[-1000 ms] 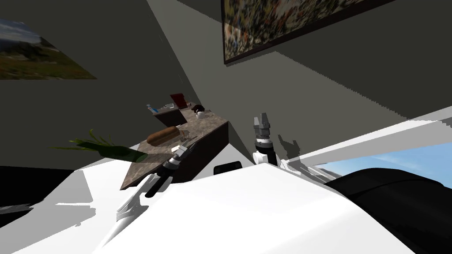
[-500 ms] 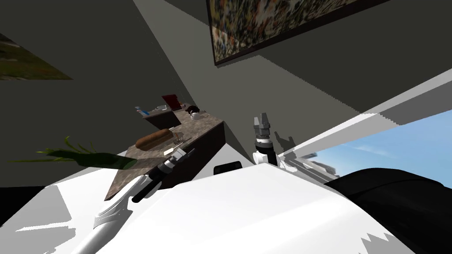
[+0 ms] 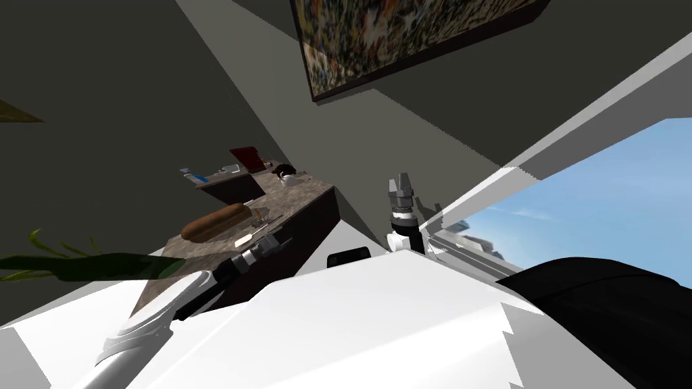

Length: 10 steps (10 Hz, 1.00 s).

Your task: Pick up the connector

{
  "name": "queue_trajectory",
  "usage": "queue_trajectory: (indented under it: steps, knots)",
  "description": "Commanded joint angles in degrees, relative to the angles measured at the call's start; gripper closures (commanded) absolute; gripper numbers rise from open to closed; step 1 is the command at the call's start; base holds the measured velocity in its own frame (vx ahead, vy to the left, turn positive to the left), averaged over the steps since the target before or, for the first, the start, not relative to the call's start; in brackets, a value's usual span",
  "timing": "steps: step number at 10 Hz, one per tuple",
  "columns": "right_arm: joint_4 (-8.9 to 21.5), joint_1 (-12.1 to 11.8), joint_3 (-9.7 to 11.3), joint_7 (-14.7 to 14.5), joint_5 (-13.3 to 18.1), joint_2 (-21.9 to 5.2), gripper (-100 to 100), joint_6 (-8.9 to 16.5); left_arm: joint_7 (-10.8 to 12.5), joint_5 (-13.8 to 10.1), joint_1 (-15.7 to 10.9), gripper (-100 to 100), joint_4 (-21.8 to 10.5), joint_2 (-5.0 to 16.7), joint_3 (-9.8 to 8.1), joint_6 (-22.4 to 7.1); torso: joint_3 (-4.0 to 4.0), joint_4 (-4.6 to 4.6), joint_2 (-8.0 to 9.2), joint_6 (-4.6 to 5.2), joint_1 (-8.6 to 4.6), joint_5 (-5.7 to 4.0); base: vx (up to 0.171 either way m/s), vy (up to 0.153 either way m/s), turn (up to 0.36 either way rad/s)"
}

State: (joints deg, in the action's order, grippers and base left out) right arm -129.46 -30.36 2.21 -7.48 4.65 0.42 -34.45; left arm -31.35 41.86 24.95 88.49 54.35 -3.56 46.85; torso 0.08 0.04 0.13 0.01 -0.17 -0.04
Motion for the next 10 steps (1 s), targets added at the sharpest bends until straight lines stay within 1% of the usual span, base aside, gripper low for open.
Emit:
queue_trajectory:
  steps: [1,2,3,4,5,6,7,8,9,10]
  knots:
    - [0.0,0.0,0.0,0.0,0.0,0.0,0,0.0,-1.53,2.2,0.35,-100,-1.95,1.77,0.08,0.81,0.0,0.0,0.0,0.0,0.0,0.0,-0.022,-0.054,-0.104]
    - [0.0,-0.01,-0.01,0.0,0.0,0.0,0,0.0,-3.62,4.26,0.7,-100,-4.59,3.73,0.29,1.95,0.01,0.0,0.02,-0.07,0.06,0.01,-0.024,-0.066,-0.202]
    - [0.0,0.0,0.0,0.0,0.0,0.0,0,0.0,-3.62,5.17,0.7,-100,-4.63,4.77,0.29,1.95,0.01,0.01,0.02,-0.02,0.04,0.01,-0.011,-0.061,-0.1]
    - [0.0,-0.01,-0.01,0.0,0.0,0.0,0,0.0,-5.73,7.35,1.11,-100,-7.27,6.55,0.55,2.98,0.01,0.01,0.0,-0.07,0.05,0.0,0.007,-0.066,-0.214]
    - [0.0,-0.01,0.0,0.0,0.0,0.0,0,0.0,-5.73,8.11,1.11,-100,-7.27,7.67,0.55,2.98,-0.03,-0.01,-0.06,-0.02,0.04,0.0,0.001,-0.045,-0.099]
    - [0.0,-0.01,-0.01,0.0,0.0,0.0,0,0.0,-7.84,10.11,1.58,-100,-9.88,9.77,0.86,3.91,-0.02,-0.01,-0.05,-0.07,0.09,0.01,-0.001,-0.056,-0.189]
    - [0.0,-0.01,-0.01,0.0,0.0,0.0,0,0.0,-7.84,11.0,1.58,-100,-9.88,10.46,0.86,3.91,-0.03,-0.01,-0.06,-0.02,0.08,0.02,0.002,-0.041,-0.109]
    - [0.0,-0.01,-0.01,0.0,0.0,-0.01,0,0.0,-9.95,13.06,2.1,-100,-12.45,12.6,1.22,4.73,-0.03,-0.01,-0.05,-0.07,0.12,0.02,0.011,-0.046,-0.23]
    - [0.0,-0.01,-0.01,0.0,0.0,0.0,0,0.0,-9.95,13.84,2.1,-100,-12.45,13.12,1.22,4.73,-0.04,-0.01,-0.08,-0.02,0.11,0.02,0.012,-0.032,-0.11]
    - [0.0,-0.02,-0.01,0.0,0.0,-0.01,0,0.0,-12.05,16.07,2.68,-100,-14.97,15.36,1.63,5.43,-0.04,-0.01,-0.08,-0.08,0.15,0.03,0.02,-0.034,-0.207]
